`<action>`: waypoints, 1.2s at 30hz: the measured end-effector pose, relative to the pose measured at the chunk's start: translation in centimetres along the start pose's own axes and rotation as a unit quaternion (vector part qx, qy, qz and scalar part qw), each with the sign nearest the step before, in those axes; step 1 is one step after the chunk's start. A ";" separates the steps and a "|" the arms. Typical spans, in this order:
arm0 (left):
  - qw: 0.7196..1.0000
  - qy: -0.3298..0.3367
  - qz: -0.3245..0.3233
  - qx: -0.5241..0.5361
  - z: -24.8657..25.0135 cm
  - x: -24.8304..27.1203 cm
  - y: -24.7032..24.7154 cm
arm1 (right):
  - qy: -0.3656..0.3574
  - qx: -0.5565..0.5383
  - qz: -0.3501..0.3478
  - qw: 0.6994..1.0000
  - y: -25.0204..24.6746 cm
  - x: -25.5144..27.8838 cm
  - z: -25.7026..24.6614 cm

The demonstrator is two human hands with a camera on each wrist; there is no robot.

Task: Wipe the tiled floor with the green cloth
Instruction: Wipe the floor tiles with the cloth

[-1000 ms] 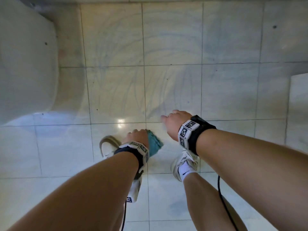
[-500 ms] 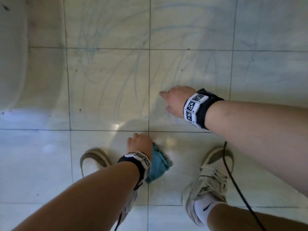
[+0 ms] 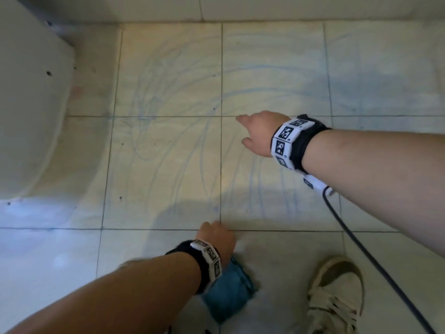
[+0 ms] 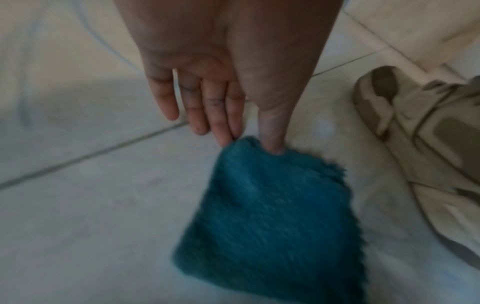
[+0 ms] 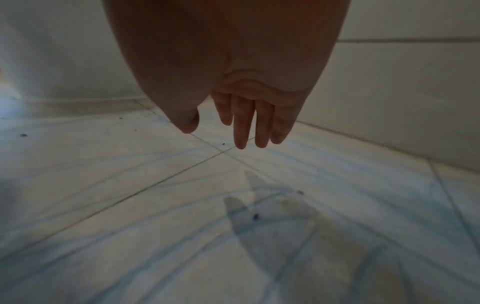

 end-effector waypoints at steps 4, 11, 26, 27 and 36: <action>0.998 0.033 -0.010 -0.048 1.8 -0.9 1.7 | -0.017 0.068 -0.037 0.997 3.1 -0.9 -1.1; 0.981 -0.001 0.176 0.079 -3.3 -2.2 -8.7 | 0.041 0.062 -0.067 0.995 2.9 -0.5 -0.2; 0.940 -0.094 0.258 0.201 -12.8 -2.8 -14.9 | -0.024 0.021 -0.005 0.999 7.2 0.9 -2.4; 0.943 -0.087 0.254 0.199 -13.1 -2.8 -14.3 | -0.028 0.018 -0.005 0.999 7.7 0.6 -2.7; 0.956 -0.049 0.231 0.174 -13.2 -3.3 -11.7 | -0.104 0.061 -0.039 0.992 9.9 -1.2 -2.7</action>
Point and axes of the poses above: each hand's wrist, its own x-axis away from the middle knuckle, its own y-axis out of the palm, z = x × y, the point moved 5 cm from there along -x, towards the middle knuckle, and after that the axes turned 13 degrees about -z, right-handed, at the moved point
